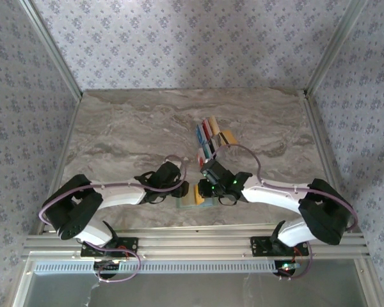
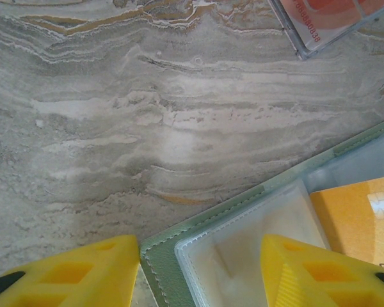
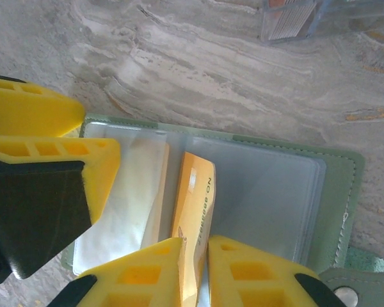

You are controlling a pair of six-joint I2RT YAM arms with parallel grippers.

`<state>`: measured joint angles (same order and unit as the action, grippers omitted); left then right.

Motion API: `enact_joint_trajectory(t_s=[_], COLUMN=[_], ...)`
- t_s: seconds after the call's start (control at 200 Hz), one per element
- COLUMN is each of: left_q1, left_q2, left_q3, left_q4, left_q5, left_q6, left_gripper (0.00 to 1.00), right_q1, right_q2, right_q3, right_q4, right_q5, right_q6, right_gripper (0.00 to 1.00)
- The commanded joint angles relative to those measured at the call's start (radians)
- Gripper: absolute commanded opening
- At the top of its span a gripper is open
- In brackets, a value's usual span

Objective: Put the credit cards into the card holder

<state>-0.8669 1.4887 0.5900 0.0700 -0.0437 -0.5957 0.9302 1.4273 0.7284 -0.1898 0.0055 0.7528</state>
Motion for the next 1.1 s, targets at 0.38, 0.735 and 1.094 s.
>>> enact_joint_trajectory(t_s=[0.38, 0.735, 1.094], left_q1=[-0.011, -0.011, -0.011], left_q2=[-0.142, -0.164, -0.041], left_q3=[-0.055, -0.049, -0.028], left_q4=[-0.012, -0.041, -0.039], left_q5=[0.058, 0.06, 0.02], left_q6=[-0.007, -0.001, -0.001], left_gripper=[0.54, 0.34, 0.14], right_q1=[-0.012, -0.095, -0.159], right_q2=[-0.104, -0.151, -0.107], right_q3=[-0.015, -0.065, -0.093], right_q4=[-0.027, 0.015, 0.069], right_q5=[0.008, -0.154, -0.321], right_q6=[-0.019, -0.045, -0.053], right_gripper=[0.0, 0.0, 0.0])
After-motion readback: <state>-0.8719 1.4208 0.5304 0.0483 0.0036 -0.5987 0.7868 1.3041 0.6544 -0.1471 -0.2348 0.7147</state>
